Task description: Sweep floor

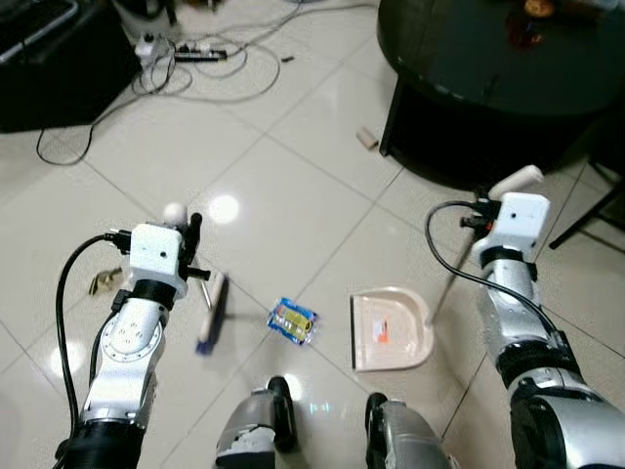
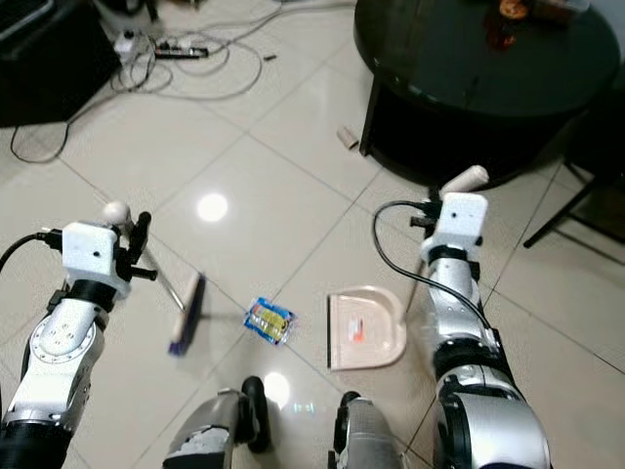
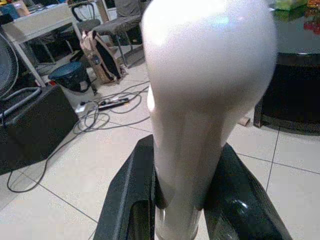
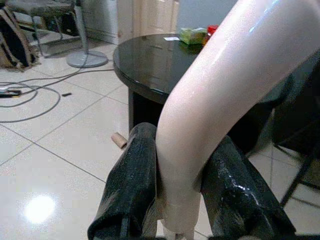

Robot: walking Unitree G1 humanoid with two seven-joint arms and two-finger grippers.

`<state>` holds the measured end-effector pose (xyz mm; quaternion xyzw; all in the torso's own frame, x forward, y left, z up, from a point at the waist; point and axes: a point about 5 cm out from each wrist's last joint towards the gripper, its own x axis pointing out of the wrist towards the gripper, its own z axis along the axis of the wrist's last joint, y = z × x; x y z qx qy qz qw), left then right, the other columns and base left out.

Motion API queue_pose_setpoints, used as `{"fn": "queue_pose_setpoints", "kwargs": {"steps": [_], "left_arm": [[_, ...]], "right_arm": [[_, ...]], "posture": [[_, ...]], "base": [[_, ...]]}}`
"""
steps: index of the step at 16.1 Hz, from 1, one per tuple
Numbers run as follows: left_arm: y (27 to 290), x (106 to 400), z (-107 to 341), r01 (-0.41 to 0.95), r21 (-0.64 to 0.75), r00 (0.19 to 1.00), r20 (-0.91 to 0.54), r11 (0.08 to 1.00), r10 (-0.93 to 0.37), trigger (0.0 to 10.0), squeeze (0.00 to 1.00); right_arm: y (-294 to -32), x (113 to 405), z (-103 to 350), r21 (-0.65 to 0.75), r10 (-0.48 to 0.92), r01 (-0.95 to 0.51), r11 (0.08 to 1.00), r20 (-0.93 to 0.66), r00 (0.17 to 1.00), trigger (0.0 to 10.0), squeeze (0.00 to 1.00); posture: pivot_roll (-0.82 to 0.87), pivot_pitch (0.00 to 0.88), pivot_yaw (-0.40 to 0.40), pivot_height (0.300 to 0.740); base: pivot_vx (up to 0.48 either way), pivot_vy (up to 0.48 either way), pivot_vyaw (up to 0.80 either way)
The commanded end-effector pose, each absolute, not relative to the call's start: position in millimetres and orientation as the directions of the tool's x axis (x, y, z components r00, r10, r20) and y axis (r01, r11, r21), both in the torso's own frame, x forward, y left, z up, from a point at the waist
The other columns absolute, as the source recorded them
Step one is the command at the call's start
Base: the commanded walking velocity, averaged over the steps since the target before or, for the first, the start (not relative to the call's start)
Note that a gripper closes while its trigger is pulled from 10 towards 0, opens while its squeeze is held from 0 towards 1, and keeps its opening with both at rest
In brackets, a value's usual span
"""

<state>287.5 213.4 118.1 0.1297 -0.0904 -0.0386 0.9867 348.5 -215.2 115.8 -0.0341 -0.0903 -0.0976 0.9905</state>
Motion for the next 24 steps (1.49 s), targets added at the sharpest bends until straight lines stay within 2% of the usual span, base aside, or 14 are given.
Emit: {"fn": "queue_pose_setpoints", "kwargs": {"steps": [1,6,10,24], "left_arm": [[219,281,111,0.053,0.268,0.987,0.134,0.962,-0.091,10.0,0.00],[217,272,113,0.077,0.266,0.985,0.128,0.961,-0.114,10.0,0.00],[219,274,120,0.078,0.269,0.984,0.136,0.960,-0.118,10.0,0.00],[225,286,129,0.044,0.262,0.984,0.158,0.964,-0.088,10.0,0.00]], "right_arm": [[-213,346,109,-0.055,-0.186,0.198,0.979,0.166,0.968,10.0,0.00],[-200,351,116,0.009,-0.196,0.199,0.980,0.218,0.956,10.0,0.00],[-203,354,123,0.027,-0.216,0.216,0.976,0.246,0.945,10.0,0.00],[-198,357,115,0.072,-0.189,0.179,0.981,0.168,0.968,10.0,0.00]], "posture": [[0.10,0.394,0.036,0.740],[0.13,0.401,0.046,0.740],[0.15,0.393,0.044,0.740],[0.18,0.365,0.017,0.740]], "base": [[0.000,0.000,0.00],[0.000,0.000,0.00],[0.000,0.000,0.00],[0.000,0.000,0.00]]}}
